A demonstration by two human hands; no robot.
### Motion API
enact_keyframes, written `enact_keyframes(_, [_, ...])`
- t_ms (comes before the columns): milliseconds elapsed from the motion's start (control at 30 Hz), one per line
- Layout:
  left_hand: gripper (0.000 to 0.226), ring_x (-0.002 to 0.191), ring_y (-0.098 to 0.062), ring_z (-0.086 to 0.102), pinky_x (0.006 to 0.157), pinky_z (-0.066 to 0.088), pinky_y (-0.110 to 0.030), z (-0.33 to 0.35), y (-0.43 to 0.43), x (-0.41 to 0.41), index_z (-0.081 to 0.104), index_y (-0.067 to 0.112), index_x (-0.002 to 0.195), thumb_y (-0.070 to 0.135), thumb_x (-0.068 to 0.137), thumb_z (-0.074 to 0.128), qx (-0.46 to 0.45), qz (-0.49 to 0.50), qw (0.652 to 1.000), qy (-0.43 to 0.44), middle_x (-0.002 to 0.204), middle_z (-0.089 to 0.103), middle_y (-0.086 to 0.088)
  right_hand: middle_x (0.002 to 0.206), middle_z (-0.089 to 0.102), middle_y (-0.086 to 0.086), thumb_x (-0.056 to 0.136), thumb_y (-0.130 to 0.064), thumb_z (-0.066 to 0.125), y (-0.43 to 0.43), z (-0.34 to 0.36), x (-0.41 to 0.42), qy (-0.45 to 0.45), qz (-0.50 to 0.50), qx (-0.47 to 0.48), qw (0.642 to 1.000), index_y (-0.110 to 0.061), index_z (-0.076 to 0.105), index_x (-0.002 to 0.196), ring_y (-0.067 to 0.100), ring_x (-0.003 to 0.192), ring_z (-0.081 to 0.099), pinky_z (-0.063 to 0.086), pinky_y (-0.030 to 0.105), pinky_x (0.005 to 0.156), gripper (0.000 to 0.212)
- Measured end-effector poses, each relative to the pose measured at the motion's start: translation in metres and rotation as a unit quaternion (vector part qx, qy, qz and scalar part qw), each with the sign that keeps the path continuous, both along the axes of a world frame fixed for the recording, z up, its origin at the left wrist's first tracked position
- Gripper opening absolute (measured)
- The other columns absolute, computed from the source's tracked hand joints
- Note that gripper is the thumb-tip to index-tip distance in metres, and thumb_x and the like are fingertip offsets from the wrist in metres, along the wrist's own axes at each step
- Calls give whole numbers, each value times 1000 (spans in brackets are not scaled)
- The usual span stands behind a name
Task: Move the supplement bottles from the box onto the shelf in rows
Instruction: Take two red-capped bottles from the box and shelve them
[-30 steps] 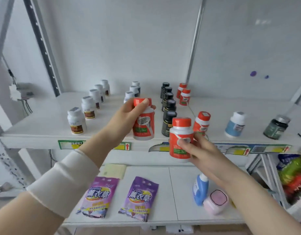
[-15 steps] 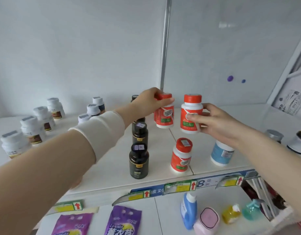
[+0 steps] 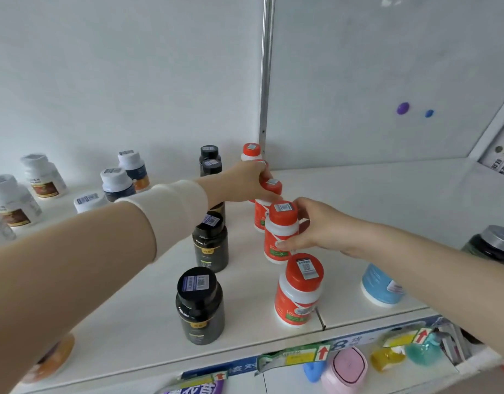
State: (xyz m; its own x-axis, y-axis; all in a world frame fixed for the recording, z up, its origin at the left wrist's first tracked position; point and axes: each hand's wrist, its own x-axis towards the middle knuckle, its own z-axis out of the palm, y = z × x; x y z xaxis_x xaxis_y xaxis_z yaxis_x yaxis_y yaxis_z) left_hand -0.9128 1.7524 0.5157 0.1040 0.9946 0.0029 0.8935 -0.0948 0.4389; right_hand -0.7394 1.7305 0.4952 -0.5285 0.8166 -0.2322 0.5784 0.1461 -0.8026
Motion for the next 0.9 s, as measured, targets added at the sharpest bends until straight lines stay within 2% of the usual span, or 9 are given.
enact_keyframes(100, [47,91,-14,53,64,37,-10,2,1,-3,55,14,118,43,82,66,-9,-5,1000,11,106,56,2,112,55,-1,72,-8,78,2,-2,-2,-15,17,-10,1000,-17,45,122,7,84,58,48,13,57,60])
enact_keyframes(167, [48,92,-14,53,66,39,-14,2,2,-5,53,15,120,43,82,66,-18,-7,1000,13,106,55,3,107,53,-4,72,-8,77,3,-2,-3,-22,20,-11,999,-17,44,123,5,79,56,47,13,51,62])
enact_keyframes(267, [50,94,-13,53,75,39,-19,2,3,-4,51,16,122,42,83,66,-30,-13,999,12,107,54,5,107,52,-6,72,-10,78,2,-2,-4,-25,22,-13,999,-18,43,123,10,91,56,46,15,59,63])
enact_keyframes(333, [50,93,-12,52,75,38,-18,3,3,-3,49,16,124,41,84,66,-31,-14,999,11,106,52,6,109,53,-5,71,-11,79,2,-4,-4,-28,21,-4,999,-20,43,120,15,99,56,50,21,73,61])
enact_keyframes(400, [50,93,-12,51,73,38,-16,2,3,-2,48,17,125,39,84,66,-33,-15,999,10,105,51,7,109,53,-5,71,-12,79,0,-5,-3,-31,18,1,999,-19,42,121,16,102,55,47,27,85,62])
enact_keyframes(567, [51,97,-12,51,83,39,-22,0,2,-1,46,17,127,37,84,66,-38,-19,999,2,111,52,5,111,50,-5,73,-13,77,-3,-6,-3,-36,8,0,999,-16,39,129,14,102,51,44,31,91,67])
enact_keyframes(767, [55,106,-14,52,87,42,-23,0,-1,3,41,17,133,35,86,65,-42,-21,999,2,131,53,-2,108,49,-4,74,-14,77,-4,-3,-5,-42,-11,-4,999,-16,39,130,14,98,50,43,25,81,68])
enact_keyframes(833, [59,114,-18,53,90,42,-25,6,-5,3,40,17,135,36,85,65,-52,-20,998,6,134,52,-2,114,52,-1,73,-17,78,-6,3,-2,-47,-19,5,999,-16,39,132,13,96,51,44,22,75,71])
enact_keyframes(900, [62,119,-20,53,94,42,-27,18,-16,3,38,15,137,35,85,66,-48,-15,999,21,136,52,-2,127,52,5,73,-22,78,-8,13,4,-57,-26,27,998,-15,36,137,14,101,51,43,24,81,78])
